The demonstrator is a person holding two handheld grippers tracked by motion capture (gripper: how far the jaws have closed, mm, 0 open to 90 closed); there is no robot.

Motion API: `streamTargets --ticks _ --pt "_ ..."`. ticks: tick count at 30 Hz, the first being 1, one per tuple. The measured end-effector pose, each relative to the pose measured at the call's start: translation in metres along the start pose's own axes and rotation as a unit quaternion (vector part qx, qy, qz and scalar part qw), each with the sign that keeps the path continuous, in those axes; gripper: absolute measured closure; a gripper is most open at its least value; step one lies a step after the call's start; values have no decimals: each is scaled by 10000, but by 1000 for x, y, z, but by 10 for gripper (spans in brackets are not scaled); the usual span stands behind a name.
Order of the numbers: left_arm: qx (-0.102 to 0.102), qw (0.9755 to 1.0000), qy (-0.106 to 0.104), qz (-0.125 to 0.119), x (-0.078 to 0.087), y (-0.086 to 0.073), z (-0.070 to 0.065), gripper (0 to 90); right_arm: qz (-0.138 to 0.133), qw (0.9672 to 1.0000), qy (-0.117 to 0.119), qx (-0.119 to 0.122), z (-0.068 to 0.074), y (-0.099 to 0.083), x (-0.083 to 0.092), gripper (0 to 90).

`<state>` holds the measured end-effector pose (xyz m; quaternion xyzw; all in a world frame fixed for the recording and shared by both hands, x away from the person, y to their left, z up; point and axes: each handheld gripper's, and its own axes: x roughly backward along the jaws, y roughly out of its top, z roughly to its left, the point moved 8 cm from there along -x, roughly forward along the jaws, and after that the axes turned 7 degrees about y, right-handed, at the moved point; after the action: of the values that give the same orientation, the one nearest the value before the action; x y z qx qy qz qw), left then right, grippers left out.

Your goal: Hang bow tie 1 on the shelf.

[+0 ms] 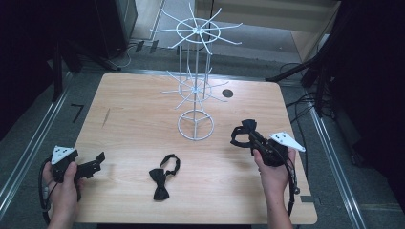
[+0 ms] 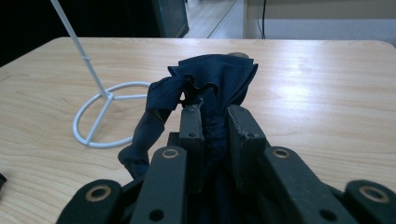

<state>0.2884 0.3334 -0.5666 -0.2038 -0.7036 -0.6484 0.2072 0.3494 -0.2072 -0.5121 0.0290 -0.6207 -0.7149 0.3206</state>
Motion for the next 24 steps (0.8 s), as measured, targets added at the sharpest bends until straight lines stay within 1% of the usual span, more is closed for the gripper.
streamTargets --ticks 3,7,10,12,13,15,17,19,24 --pt "-22 10000 -15 6 0 0 0 0 -12 9997 -81 215 5 3 1 778" --pt "-65 10000 12 15 -1 0 -1 0 -53 9996 13 264 12 7 0 777" --pt "-89 10000 10 20 -2 1 -2 0 -85 9997 97 222 18 10 0 777" --pt "-94 10000 -1 12 -1 1 -2 0 -123 9995 119 253 20 13 0 777" --pt "-97 10000 -7 -1 -1 1 -2 0 -135 9996 147 195 22 14 1 777" --pt "-97 10000 -12 -13 -1 1 -2 0 -129 9996 149 215 24 16 0 777" --pt "-106 9999 -12 -9 -1 1 -2 0 -113 9992 94 369 27 18 -1 777" --pt "-101 9999 -11 -12 -1 1 -2 0 -107 9988 112 466 31 19 -2 777" --pt "-116 9999 3 -1 -1 1 -2 0 -150 9984 218 493 38 25 -3 776"
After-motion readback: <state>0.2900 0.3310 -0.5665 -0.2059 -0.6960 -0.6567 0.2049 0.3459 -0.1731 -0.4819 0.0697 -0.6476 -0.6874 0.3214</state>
